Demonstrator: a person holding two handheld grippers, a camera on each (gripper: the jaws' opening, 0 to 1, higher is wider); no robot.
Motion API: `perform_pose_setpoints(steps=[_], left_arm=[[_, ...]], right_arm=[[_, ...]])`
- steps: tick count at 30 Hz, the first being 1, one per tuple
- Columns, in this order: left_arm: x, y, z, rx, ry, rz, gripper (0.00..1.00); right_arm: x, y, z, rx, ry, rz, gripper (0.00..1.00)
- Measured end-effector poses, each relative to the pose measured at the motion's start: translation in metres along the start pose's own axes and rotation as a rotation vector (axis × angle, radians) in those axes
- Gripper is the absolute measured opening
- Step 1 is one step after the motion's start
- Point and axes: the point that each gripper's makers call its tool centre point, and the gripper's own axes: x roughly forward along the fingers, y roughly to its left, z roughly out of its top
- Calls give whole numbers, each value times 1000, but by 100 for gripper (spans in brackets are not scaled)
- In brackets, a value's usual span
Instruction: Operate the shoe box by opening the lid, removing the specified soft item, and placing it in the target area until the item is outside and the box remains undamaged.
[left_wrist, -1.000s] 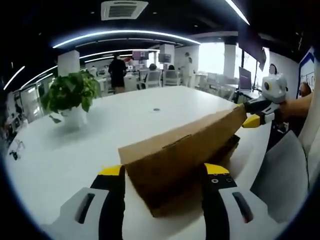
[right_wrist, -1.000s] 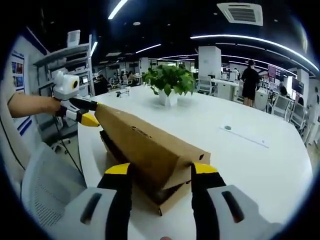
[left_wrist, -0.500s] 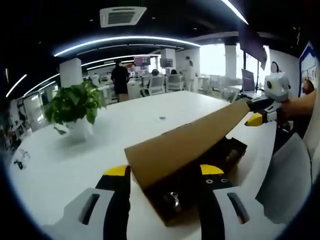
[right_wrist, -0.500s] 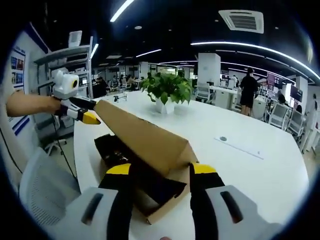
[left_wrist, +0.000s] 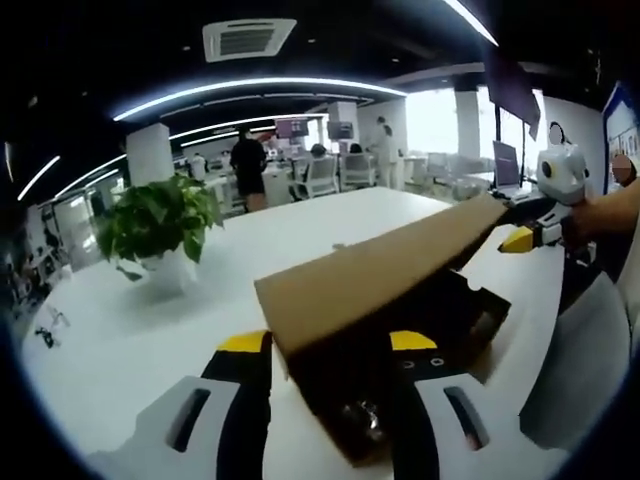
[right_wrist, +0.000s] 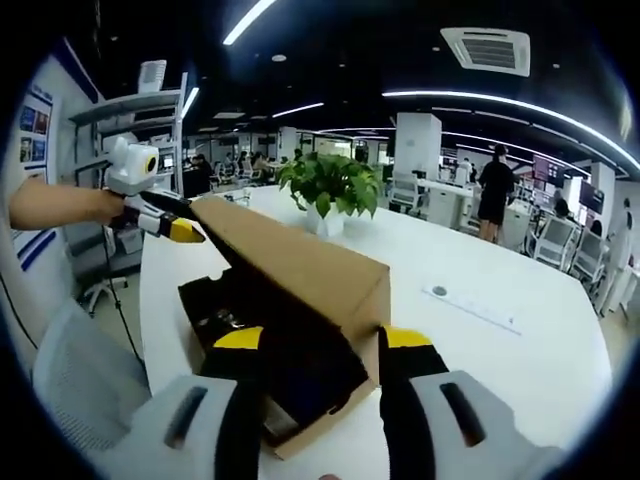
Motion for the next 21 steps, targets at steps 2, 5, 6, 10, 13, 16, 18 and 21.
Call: perform_pose_setpoints(steps=[2,5,6,10,13,16,18,21], left_arm=[[2,2,2,5,-2,6,40],[5,6,5,17,-4,12,39],[5,7,6,17,-5,13,39],[10,10,11,13,-10,18,38],[12,14,13,19,-12,23,36],[15,17,16,20,-13,28,33],[16,20,17,24,-14,31,32],[19,23,20,26,-17,35,29]], right_arm=[[1,-2,2,-1,-2,-3,41],[3,-4,4,-5,-5,-5,41],[4,-6,6,-7,-6,-7,41],[7,-10,8,-11,-9,-10,40],[9,-13,10,-15,-11,-13,40],[11,-16,13,-19,-10,-14,39],[13,-19,14,-21,-10,-15,39],[15,-22,16,-23,-7,-17,38]])
